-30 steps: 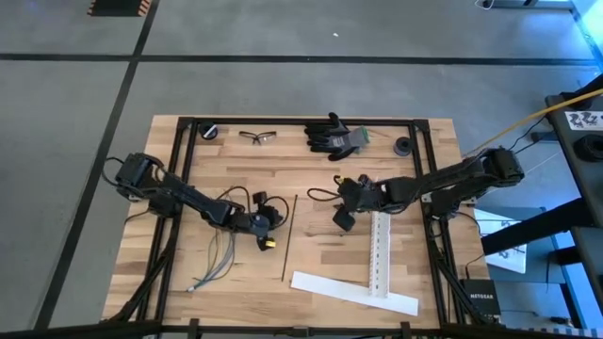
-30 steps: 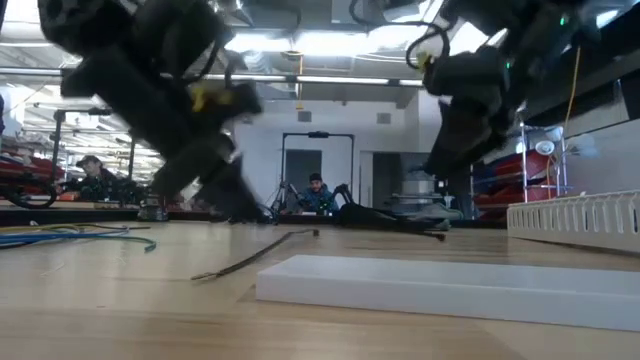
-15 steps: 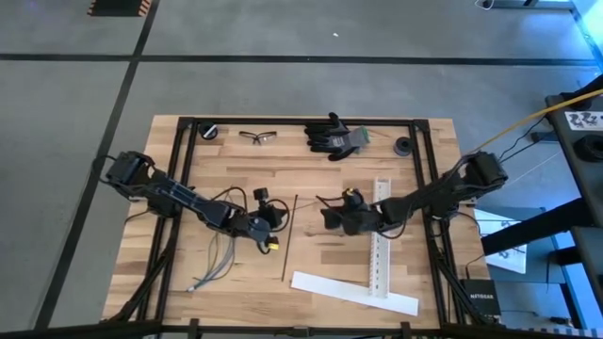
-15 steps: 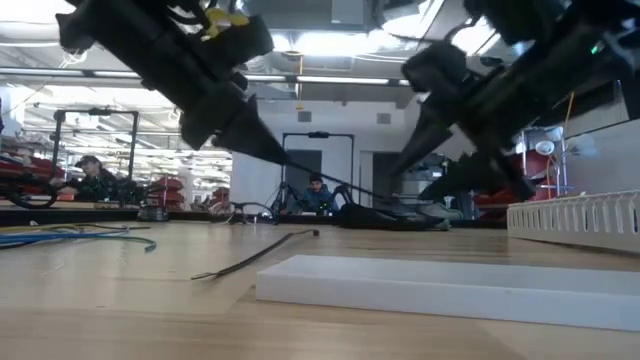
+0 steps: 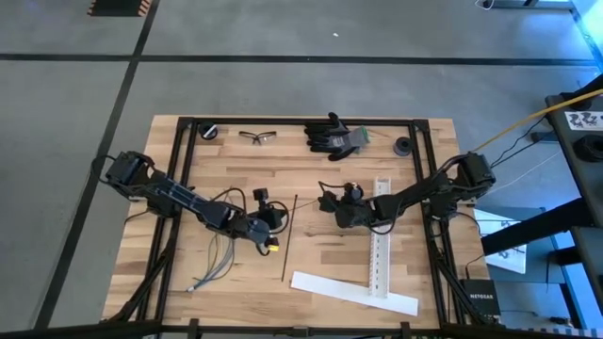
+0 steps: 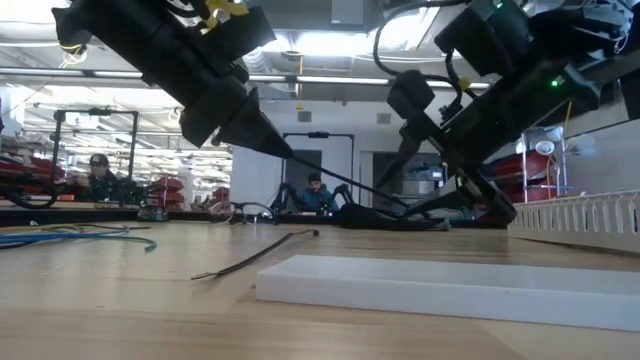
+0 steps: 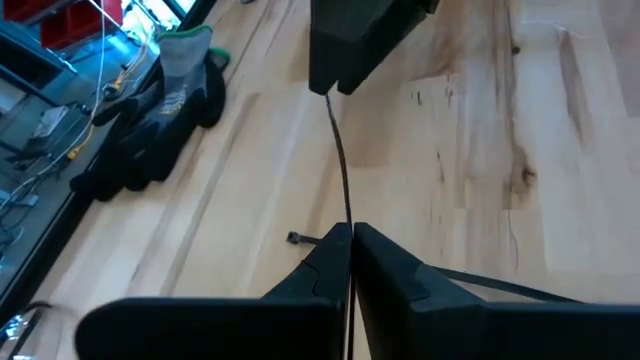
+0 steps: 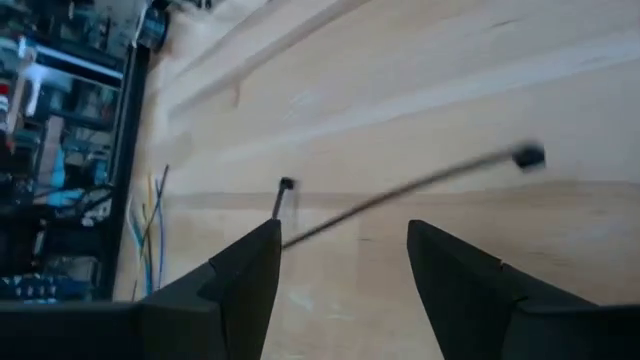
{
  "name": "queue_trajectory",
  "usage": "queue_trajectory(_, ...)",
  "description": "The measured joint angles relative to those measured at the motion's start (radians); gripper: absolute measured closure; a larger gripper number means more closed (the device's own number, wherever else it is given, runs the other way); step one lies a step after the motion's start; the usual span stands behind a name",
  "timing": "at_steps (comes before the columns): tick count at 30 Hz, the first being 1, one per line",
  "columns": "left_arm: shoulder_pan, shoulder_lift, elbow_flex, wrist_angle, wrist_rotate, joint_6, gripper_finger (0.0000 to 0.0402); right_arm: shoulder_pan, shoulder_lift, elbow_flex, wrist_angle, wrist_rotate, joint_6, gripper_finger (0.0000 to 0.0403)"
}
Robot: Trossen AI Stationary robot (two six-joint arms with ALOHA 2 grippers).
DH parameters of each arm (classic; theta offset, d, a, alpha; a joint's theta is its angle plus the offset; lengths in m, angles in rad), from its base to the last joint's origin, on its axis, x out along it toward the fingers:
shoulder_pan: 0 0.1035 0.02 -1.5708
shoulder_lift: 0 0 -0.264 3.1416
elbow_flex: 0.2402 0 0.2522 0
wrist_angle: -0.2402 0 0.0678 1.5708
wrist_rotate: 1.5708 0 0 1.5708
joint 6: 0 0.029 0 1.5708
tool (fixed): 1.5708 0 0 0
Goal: Ziptie cables
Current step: Wrap the cable wires with the black zip tie
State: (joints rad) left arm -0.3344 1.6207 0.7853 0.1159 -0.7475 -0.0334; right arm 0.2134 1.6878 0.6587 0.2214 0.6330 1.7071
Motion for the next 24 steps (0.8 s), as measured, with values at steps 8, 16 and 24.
queue_trajectory(8, -0.007, 0.0, 0.0, 0.009, 0.0, 0.0, 0.0401, -0.037, 0.062, 0.0, 0.034, 0.001, 0.05, 0.0198)
queue_trajectory(16, -0.013, 0.0, 0.0, 0.01, 0.0, 0.005, 0.0401, -0.043, 0.089, 0.001, 0.07, 0.021, 0.001, 0.0256)
queue_trajectory(24, -0.013, 0.0, 0.0, 0.006, 0.034, 0.004, 0.0401, -0.044, 0.085, 0.01, 0.097, -0.003, -0.368, 0.0393)
